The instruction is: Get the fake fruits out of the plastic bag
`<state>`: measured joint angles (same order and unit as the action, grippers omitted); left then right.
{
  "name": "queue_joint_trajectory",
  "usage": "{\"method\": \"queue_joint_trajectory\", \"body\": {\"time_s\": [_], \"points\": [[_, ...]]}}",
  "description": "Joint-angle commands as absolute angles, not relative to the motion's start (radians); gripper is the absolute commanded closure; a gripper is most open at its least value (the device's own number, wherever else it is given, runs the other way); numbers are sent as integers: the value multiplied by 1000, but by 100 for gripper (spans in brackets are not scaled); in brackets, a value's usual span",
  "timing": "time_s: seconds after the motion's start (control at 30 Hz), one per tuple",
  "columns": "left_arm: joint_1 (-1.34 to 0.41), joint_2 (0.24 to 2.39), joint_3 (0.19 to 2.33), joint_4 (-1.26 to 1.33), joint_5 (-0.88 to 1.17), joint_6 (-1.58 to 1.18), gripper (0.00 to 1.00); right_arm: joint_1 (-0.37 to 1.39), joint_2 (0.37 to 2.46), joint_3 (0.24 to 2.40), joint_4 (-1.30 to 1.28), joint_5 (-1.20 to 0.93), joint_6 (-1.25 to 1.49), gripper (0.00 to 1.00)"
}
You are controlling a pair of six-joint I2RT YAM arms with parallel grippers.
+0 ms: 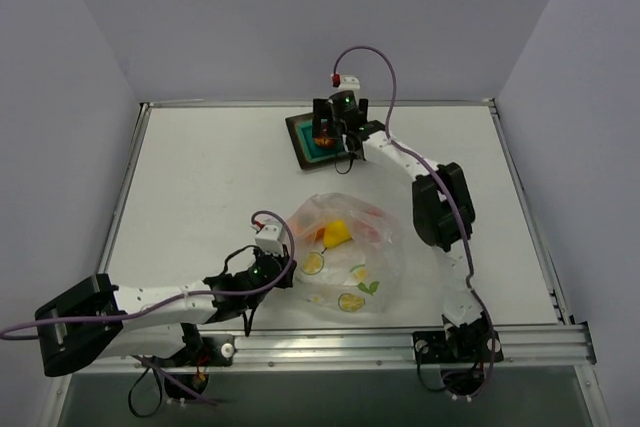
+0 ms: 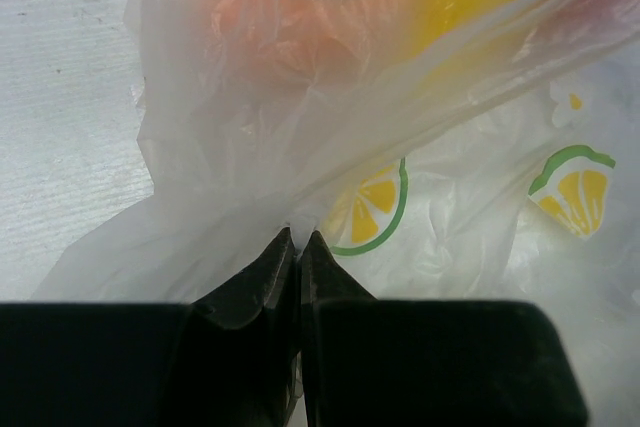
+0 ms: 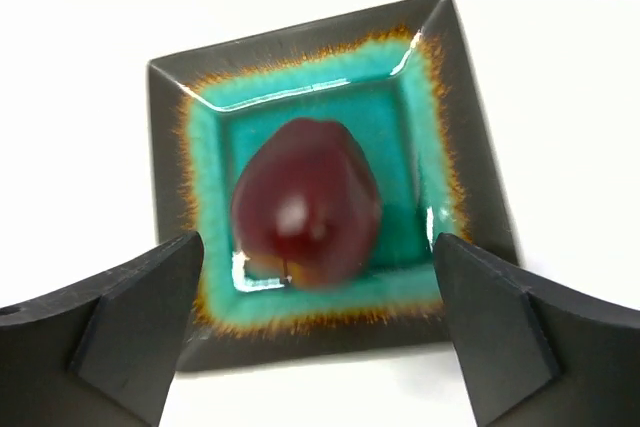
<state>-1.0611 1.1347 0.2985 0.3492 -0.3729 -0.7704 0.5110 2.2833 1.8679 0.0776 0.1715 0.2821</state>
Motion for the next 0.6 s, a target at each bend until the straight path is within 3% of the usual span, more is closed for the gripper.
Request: {"method": "queue_joint_trajectory", "body": {"time_s": [0.0,0.13,0.17,0.27,0.47,0.57], "points": [[-1069,1109,339,357,-409,-762,98,528,2001,1760,95,161,270,7],[-1071,1080,362,336,-431,-761,98,661,1627,1418,202,228,242,38],[-1072,1074,373,321,-439,-759,98,702,1568,1360,212,259,233,63],[-1080,1048,388,282,-465,-762,98,851,1360,1180,201,243,270,88],[-1089,1035,405,250,-500,-787,98,1116,1189,985,89,265,380,91],[-1089,1023,410,239,-512,-795,98,1143,1207,940,19,322,426,91]]}}
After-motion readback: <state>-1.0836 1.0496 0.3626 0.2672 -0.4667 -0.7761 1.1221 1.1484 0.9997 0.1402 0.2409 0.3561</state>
